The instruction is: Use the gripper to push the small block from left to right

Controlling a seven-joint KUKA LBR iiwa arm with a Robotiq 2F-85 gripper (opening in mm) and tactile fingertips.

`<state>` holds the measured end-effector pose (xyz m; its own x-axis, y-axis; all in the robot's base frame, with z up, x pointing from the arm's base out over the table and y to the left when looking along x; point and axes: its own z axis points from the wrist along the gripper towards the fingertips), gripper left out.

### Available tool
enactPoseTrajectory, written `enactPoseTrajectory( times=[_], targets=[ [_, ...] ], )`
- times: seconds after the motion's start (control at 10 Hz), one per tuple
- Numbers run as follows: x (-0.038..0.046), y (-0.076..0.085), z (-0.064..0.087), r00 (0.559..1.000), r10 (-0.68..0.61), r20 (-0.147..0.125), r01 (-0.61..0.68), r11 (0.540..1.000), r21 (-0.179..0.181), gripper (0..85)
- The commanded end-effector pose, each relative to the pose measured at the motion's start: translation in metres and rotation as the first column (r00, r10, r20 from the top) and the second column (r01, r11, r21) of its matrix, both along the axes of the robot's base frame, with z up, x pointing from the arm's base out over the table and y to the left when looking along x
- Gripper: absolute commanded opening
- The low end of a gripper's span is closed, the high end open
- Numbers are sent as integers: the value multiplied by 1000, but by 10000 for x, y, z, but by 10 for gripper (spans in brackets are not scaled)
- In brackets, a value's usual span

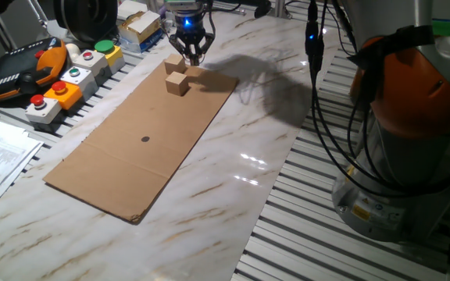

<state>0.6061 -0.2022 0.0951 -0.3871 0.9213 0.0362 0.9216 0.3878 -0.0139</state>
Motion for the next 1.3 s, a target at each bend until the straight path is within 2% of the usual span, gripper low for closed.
enactPoseTrajectory(
  times=[0.0,0.3,0.5,0.6,1.0,1.1,1.2],
  targets=[
    [1,0,1,1000,-4,-1,4,1000,3,7],
    [1,0,1,1000,0,10,0,1000,6,7],
    [42,-58,6,1000,-5,21,5,1000,-5,7],
    [78,-68,11,1000,-12,18,13,1000,-23,7],
    [196,-77,-13,1000,-12,7,12,999,-33,7],
    [214,-73,-19,1000,-10,6,11,999,-37,7],
    [193,-86,-29,1000,0,6,0,999,-43,7]
  ],
)
